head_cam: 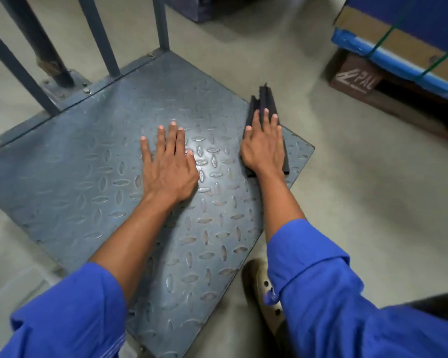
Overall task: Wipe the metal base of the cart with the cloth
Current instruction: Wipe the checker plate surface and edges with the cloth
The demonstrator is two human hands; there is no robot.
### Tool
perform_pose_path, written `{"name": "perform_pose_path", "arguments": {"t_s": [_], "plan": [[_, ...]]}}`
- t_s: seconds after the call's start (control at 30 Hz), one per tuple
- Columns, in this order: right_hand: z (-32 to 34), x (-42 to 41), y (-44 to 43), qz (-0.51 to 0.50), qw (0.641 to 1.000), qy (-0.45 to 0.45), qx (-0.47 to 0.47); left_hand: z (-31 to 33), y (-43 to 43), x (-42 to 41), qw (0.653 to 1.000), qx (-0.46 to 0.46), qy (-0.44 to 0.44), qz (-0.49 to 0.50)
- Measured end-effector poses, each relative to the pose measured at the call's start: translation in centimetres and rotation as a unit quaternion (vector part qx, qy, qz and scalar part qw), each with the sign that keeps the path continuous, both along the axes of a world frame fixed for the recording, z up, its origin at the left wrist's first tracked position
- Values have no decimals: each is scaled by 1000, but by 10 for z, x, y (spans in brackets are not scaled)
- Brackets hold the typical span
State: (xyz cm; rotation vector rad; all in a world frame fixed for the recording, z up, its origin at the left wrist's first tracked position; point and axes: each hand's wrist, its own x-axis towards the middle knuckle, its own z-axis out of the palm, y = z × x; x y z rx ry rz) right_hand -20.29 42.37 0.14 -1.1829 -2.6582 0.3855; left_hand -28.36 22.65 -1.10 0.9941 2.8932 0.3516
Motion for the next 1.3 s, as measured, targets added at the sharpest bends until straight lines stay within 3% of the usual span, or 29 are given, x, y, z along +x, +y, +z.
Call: {"name": "perform_pose_path", "arguments": {"t_s": [0.1, 0.17, 0.27, 0.37, 0.43, 0.6, 0.7, 0.77, 0.87, 1.0, 1.1, 1.2, 1.3], "plan": [[5, 38, 8, -128, 992, 2, -14, 2, 8, 5, 1000, -9, 5, -28], [15, 35, 1, -154, 988, 21, -2, 0, 10, 6, 999, -15, 5, -44], [33, -10, -25, -26, 996, 72, 34, -3, 11, 4, 999, -9, 14, -48], [32, -48, -43, 109, 992, 28, -50, -2, 10, 5, 999, -8, 14, -47], [21, -46, -35, 117, 992, -6, -48, -1, 10, 6, 999, -5, 13, -46], [2, 39, 2, -87, 996, 36, -1, -1, 10, 5, 999, -10, 6, -53], [4, 77, 13, -255, 961, 92, -49, -1, 11, 5, 999, -11, 7, -46], [11, 80, 2, -276, 953, 117, -37, 1, 11, 7, 999, -8, 7, -47], [22, 53, -35, -155, 976, 153, 4, 3, 8, 4, 999, 21, 1, -40], [35, 2, -96, 35, 987, 154, -34, 8, -15, -10, 998, 39, -1, 57], [36, -34, -130, 169, 977, 117, -58, 11, -46, -35, 989, 51, -9, 139], [24, -68, -150, 294, 954, 25, -61, 11, -78, -57, 983, 55, -8, 174], [10, -93, -160, 358, 933, -7, -37, 8, -95, -66, 981, 61, 0, 185]]}}
